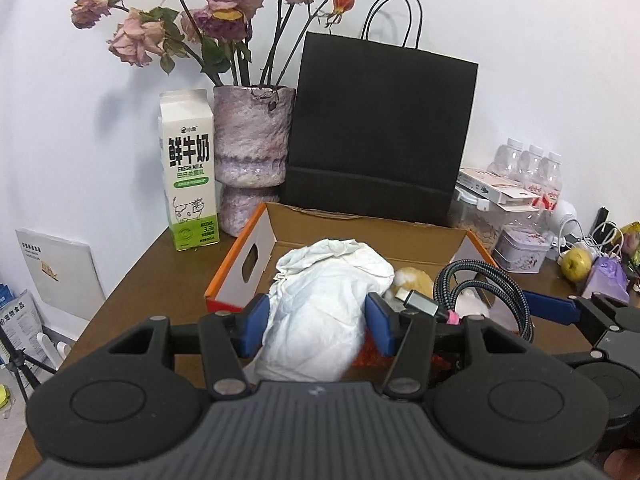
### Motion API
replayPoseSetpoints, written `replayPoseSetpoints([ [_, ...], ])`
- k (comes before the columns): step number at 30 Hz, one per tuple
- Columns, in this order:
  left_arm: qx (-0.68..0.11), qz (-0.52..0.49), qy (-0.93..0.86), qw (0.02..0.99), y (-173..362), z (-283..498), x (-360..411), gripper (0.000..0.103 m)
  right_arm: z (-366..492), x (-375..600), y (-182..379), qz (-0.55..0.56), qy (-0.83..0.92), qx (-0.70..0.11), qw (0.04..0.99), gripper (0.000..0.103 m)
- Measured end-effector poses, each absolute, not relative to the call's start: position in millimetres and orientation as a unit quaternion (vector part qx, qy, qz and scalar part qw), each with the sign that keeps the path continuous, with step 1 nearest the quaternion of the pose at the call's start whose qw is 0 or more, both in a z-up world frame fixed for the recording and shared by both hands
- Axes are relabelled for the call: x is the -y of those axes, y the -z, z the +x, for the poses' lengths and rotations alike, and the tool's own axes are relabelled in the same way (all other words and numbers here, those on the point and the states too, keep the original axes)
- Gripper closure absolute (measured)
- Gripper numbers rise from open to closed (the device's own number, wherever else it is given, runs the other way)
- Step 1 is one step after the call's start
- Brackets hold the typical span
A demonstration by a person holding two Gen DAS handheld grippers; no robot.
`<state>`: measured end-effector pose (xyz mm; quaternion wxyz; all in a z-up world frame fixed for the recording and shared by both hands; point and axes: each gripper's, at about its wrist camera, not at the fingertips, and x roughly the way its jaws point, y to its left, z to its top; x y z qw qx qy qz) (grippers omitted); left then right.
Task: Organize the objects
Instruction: 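Lower the cloth into the box and open the left gripper while the right releases the cable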
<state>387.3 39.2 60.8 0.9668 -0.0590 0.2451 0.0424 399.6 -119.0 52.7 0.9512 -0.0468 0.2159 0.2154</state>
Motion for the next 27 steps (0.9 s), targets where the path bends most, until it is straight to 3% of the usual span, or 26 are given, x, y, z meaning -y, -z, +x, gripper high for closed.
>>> replayPoseSetpoints([
  [27, -0.256, -0.053, -0.054, 0.964, -47.5, 534.7, -52.2, 0.049, 529.2, 111.3, -33.9, -0.040, -0.175, -0.238, 0.955, 0.010],
])
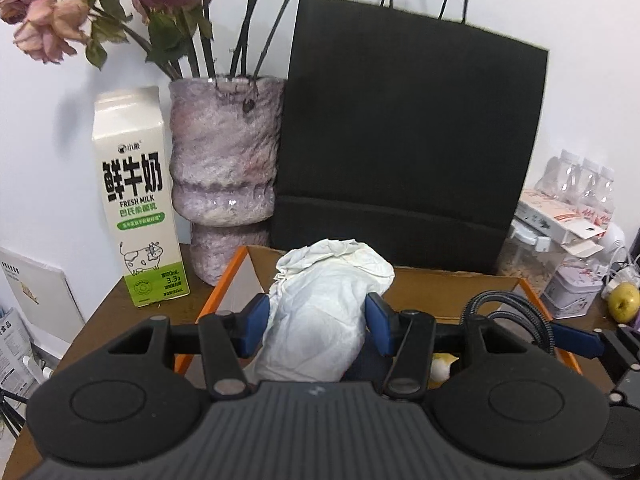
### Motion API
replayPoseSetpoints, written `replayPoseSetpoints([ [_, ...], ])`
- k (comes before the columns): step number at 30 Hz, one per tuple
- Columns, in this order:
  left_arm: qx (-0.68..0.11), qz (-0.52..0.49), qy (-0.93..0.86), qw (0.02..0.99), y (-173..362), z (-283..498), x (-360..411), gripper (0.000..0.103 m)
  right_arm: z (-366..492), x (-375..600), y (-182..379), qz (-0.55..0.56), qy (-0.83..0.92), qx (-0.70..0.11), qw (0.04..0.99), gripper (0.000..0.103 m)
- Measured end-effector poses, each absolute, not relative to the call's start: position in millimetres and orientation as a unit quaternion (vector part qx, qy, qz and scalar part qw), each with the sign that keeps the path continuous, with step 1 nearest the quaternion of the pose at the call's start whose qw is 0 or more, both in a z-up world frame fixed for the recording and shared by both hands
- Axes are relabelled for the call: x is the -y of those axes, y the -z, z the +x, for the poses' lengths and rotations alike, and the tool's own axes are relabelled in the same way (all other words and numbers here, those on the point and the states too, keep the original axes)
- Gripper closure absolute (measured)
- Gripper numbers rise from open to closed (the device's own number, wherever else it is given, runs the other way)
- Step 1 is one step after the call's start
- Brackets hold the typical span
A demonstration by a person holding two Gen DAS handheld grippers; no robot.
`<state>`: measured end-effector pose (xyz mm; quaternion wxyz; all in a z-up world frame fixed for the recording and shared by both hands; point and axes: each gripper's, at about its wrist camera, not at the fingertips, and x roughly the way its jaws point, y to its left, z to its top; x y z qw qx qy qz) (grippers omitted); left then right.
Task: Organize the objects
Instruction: 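Lower the cloth into the box and open the left gripper while the right releases the cable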
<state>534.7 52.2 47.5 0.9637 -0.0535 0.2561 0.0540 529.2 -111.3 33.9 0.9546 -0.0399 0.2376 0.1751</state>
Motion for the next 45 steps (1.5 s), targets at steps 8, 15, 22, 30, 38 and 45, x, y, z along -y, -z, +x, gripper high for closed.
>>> replayPoseSetpoints([
  [8, -0.253, -0.050, -0.064, 0.964, -36.6, 539.0, -52.7, 0.000, 540.3, 114.5, -24.6, -0.035, -0.158, -0.256, 0.953, 0.000],
  [15, -0.256, -0.051, -0.065, 0.963, -36.1, 538.3, -52.1, 0.000, 538.9, 113.8, -23.4, -0.042, -0.155, -0.261, 0.952, 0.000],
  [22, -0.257, -0.052, -0.065, 0.963, -36.0, 536.7, -52.6, 0.000, 536.7, 113.5, -24.7, -0.043, -0.157, -0.260, 0.952, 0.000],
  [30, -0.254, -0.044, -0.061, 0.964, -39.2, 527.8, -50.7, 0.000, 527.6, 112.4, -29.4, -0.042, -0.164, -0.253, 0.952, 0.000],
  [38, -0.245, -0.037, -0.056, 0.967, -46.0, 501.1, -49.3, 0.000, 509.7, 114.6, -33.1, -0.050, -0.164, -0.244, 0.955, 0.000],
  [45, -0.236, -0.036, -0.048, 0.970, -52.7, 469.1, -48.7, 0.000, 483.8, 118.8, -35.8, -0.053, -0.167, -0.238, 0.955, 0.000],
])
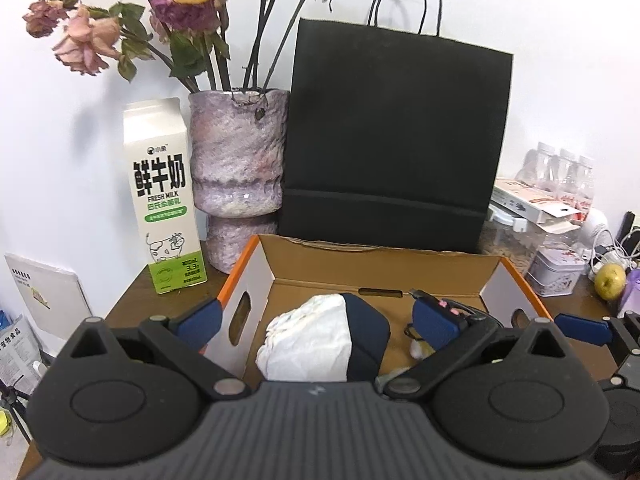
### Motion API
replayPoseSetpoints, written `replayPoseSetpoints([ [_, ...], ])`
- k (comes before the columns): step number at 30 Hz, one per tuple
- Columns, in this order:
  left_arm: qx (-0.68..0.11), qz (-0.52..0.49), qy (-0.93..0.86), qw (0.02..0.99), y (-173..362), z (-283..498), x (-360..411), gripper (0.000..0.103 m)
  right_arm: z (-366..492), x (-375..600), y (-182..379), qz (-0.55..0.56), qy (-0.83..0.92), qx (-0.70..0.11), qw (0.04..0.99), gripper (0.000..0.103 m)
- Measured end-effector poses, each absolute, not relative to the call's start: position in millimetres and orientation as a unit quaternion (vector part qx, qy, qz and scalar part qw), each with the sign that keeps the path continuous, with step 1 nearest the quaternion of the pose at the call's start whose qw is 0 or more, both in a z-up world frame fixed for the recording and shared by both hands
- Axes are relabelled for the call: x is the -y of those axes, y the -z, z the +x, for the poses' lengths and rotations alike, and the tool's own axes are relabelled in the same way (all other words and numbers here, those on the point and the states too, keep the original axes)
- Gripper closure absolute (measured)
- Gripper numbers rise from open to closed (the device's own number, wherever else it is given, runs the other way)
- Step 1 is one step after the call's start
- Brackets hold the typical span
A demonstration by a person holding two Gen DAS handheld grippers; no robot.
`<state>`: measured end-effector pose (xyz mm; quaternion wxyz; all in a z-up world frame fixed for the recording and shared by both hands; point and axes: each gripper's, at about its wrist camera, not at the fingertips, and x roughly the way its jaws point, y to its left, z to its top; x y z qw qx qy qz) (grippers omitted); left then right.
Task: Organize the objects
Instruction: 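Lower the cloth into the box and open the left gripper while the right releases the cable, then move the left gripper back toward the lavender towel and purple pouch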
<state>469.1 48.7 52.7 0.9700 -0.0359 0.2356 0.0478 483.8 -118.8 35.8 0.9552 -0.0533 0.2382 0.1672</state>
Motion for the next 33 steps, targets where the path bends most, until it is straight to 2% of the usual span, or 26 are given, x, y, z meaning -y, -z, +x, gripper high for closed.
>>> replayPoseSetpoints([
  [33, -0.243, -0.040, -0.039, 0.968, -49.6, 300.6, -48.7, 0.000, 320.4, 142.6, -41.3, -0.060, -0.195, -0.222, 0.954, 0.000],
])
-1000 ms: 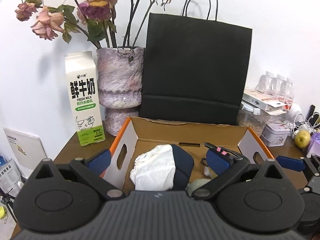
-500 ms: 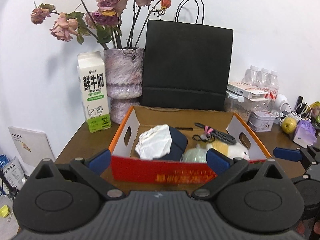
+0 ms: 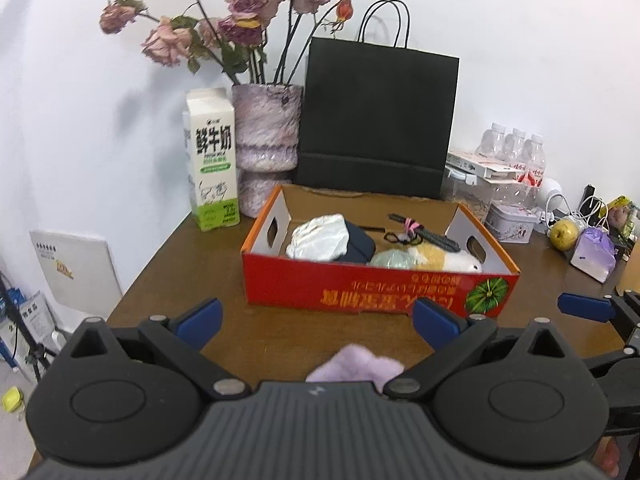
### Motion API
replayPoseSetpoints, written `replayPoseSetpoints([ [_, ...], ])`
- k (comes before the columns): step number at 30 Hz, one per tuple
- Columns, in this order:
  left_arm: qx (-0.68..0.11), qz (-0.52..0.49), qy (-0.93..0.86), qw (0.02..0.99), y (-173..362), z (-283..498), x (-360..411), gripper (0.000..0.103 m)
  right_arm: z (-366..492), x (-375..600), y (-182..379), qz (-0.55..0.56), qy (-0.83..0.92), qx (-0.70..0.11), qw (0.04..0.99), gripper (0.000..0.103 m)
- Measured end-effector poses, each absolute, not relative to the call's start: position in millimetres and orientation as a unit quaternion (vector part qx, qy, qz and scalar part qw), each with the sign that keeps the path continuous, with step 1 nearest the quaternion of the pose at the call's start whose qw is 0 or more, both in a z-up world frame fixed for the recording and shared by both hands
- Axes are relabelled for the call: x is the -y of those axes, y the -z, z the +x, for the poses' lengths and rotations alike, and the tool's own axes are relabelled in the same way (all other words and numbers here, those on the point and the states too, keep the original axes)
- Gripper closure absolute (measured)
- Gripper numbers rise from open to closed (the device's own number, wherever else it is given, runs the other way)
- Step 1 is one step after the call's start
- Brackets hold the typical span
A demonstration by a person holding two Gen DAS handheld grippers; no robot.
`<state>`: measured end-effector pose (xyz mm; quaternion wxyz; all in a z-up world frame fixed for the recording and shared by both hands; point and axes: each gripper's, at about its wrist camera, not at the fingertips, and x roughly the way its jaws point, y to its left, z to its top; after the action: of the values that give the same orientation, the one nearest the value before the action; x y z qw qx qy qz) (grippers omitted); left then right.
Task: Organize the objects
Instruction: 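Move the left gripper back toward the lavender towel and purple pouch, then close the left gripper on the purple pouch beneath the lavender towel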
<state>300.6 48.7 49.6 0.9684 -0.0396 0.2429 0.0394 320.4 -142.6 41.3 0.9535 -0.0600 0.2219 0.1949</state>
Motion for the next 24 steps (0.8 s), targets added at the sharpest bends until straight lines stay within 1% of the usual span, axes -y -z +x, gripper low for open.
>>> replayPoseSetpoints([
  [7, -0.258, -0.038, -0.041, 0.964, -32.6, 274.6, -52.8, 0.000, 292.9, 146.7, -37.8, -0.060, -0.196, -0.219, 0.954, 0.000],
  [12, -0.288, -0.026, -0.040, 0.957, -11.6, 262.8, -55.8, 0.000, 276.2, 148.7, -27.3, -0.068, -0.200, -0.229, 0.950, 0.000],
  [20, -0.350, -0.013, -0.025, 0.936, 23.7, 260.2, -60.6, 0.000, 261.7, 154.2, -1.8, -0.081, -0.199, -0.258, 0.942, 0.000],
  [24, -0.365, -0.011, -0.014, 0.931, 33.8, 267.4, -56.9, 0.000, 260.5, 157.2, 9.3, -0.085, -0.195, -0.269, 0.939, 0.000],
])
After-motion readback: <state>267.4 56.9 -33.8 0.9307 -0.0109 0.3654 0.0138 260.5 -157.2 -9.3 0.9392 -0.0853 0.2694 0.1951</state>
